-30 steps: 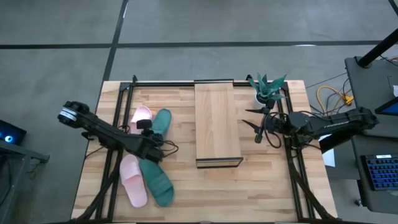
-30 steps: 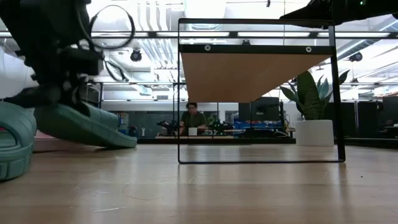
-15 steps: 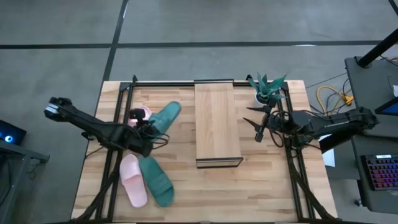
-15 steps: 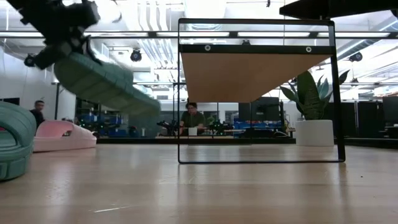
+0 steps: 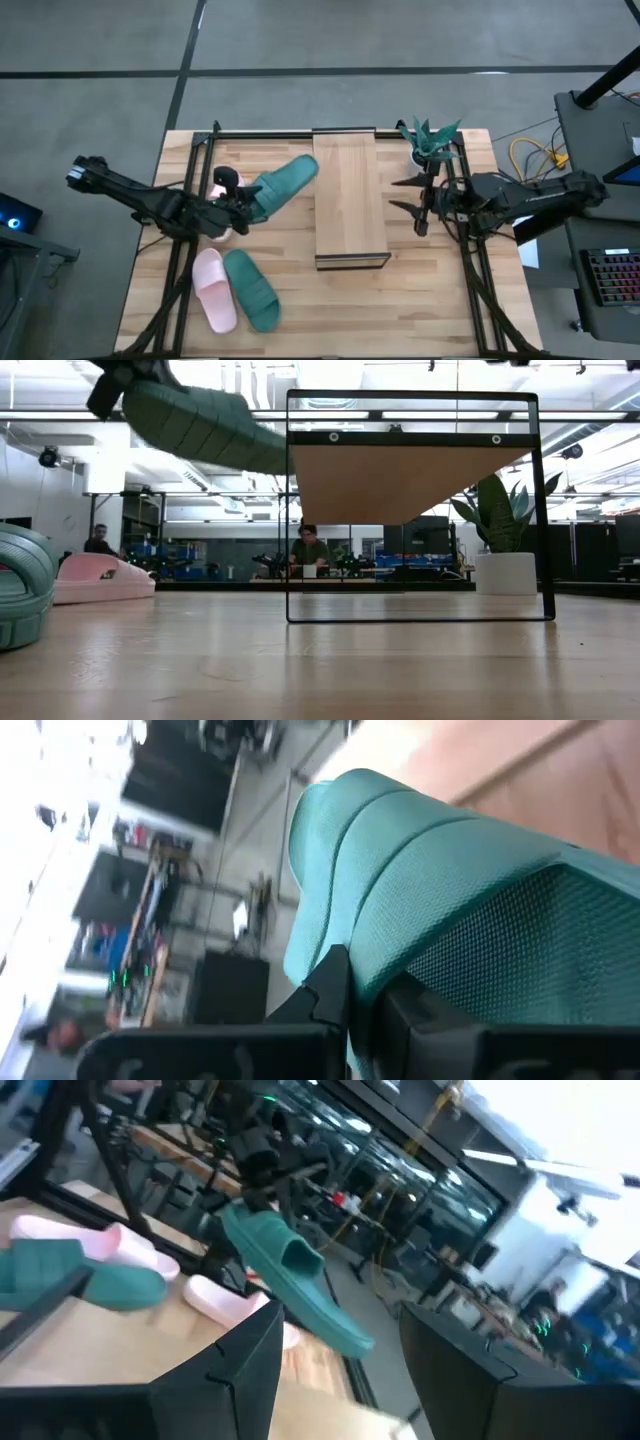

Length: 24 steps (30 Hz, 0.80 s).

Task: Pick and place slides into the shelf
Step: Put the right green slipper on the shelf

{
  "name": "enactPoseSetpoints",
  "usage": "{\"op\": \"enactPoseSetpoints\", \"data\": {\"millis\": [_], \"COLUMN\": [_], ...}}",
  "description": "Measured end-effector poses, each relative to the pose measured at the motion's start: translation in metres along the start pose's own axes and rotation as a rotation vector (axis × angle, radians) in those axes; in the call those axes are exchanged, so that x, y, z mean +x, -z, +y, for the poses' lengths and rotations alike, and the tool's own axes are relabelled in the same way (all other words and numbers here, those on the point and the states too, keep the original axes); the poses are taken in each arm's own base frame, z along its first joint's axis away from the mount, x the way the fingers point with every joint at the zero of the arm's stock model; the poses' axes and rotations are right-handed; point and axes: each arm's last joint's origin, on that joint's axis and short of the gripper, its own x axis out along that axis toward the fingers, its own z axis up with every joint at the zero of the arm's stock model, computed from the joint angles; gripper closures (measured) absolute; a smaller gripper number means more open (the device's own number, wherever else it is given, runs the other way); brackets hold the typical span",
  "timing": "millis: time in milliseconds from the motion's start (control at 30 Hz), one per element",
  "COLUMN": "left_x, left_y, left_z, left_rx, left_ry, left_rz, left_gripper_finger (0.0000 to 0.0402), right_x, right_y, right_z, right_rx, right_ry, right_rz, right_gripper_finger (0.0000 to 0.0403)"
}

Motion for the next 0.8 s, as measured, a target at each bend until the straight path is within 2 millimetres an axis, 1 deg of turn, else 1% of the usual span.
{"op": "enactPoseSetpoints", "data": {"millis": [133, 200, 267, 400, 533, 667, 800], "left_x": [-0.005, -0.007, -0.009, -0.008, -0.002, 0.005, 0.011], "left_y": [-0.010, -0.014, -0.016, -0.018, -0.018, -0.020, -0.022], "left_z": [0.009, 0.012, 0.016, 0.019, 0.019, 0.017, 0.018], "left_rx": [0.039, 0.072, 0.094, 0.132, 0.137, 0.141, 0.148], "left_ry": [0.052, 0.069, 0.071, 0.046, 0.088, 0.136, 0.120], "left_rz": [-0.169, -0.244, -0.297, -0.319, -0.356, -0.387, -0.388], "left_gripper_finger": [0.0401, 0.0401, 0.0401, 0.0401, 0.0401, 0.0401, 0.0402], "right_x": [0.013, 0.023, 0.034, 0.058, 0.085, 0.113, 0.142], "right_y": [-0.010, -0.011, -0.014, -0.029, -0.049, -0.060, -0.070], "right_z": [-0.003, 0.000, 0.001, -0.002, -0.008, -0.007, -0.004], "right_rx": [-0.140, -0.230, -0.285, -0.320, -0.348, -0.469, -0.492], "right_ry": [-0.017, -0.044, -0.062, -0.065, -0.066, -0.185, -0.308], "right_rz": [0.013, 0.042, 0.060, 0.062, 0.060, 0.146, 0.203], "right_gripper_finger": [0.0211, 0.0211, 0.0211, 0.0211, 0.0211, 0.0211, 0.0211]}}
